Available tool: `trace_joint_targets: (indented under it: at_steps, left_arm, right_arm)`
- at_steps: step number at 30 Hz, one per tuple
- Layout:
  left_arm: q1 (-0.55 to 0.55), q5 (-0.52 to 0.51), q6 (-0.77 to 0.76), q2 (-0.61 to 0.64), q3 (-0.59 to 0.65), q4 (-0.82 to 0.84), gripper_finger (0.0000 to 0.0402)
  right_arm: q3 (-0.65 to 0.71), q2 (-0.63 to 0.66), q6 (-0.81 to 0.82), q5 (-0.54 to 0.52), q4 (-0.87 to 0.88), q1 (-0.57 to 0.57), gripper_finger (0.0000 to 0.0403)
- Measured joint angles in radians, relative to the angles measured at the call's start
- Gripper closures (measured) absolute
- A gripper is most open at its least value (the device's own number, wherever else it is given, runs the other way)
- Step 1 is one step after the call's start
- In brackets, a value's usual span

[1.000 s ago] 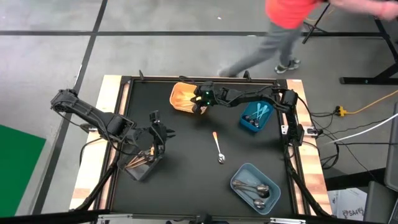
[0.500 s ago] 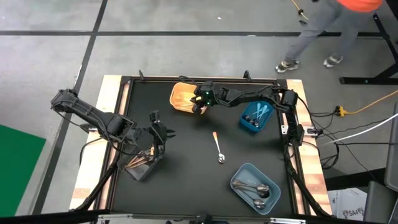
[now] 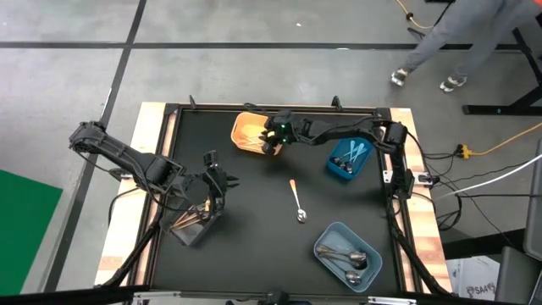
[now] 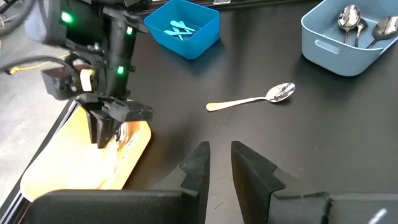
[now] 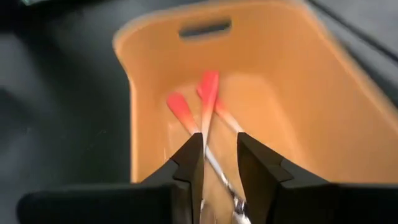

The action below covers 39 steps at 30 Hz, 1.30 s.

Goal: Sort silverware by color (type)
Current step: Put the orange spoon into the yellow bin

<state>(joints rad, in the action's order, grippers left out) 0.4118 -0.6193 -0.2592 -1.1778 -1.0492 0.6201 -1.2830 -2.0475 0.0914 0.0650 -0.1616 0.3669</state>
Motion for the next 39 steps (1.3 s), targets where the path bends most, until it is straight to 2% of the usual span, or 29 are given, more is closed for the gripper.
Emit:
trace_joint_targets:
  at_steps: [5,9,13,18,23,29,39]
  left_arm:
    - [0.0,0.0,0.0,0.0,0.0,0.0,0.0342]
    - [0.0,0.0,0.0,0.0,0.0,0.0,0.0342]
    - [0.0,0.0,0.0,0.0,0.0,0.0,0.0342]
    - [0.0,0.0,0.0,0.0,0.0,-0.003,0.0342]
    - [0.0,0.001,-0.001,0.0,0.0,-0.004,0.0342]
    - [0.0,0.001,-0.002,0.0,0.0,-0.005,0.0342]
    - [0.001,0.004,-0.001,0.0,0.001,-0.009,0.0342]
  right_arm:
    - [0.0,0.091,-0.04,0.0,0.014,-0.001,0.0315]
    - [0.0,0.196,-0.033,0.012,0.104,-0.005,0.0315]
    - [-0.001,0.315,0.022,0.016,0.255,-0.037,0.0315]
    - [-0.001,0.413,0.12,0.002,0.468,-0.153,0.0315]
    - [0.002,0.425,0.269,-0.115,0.616,-0.315,0.0315]
    - [0.022,0.391,0.481,-0.274,0.711,-0.478,0.0315]
    - [0.135,0.373,0.761,-0.275,0.756,-0.555,0.0315]
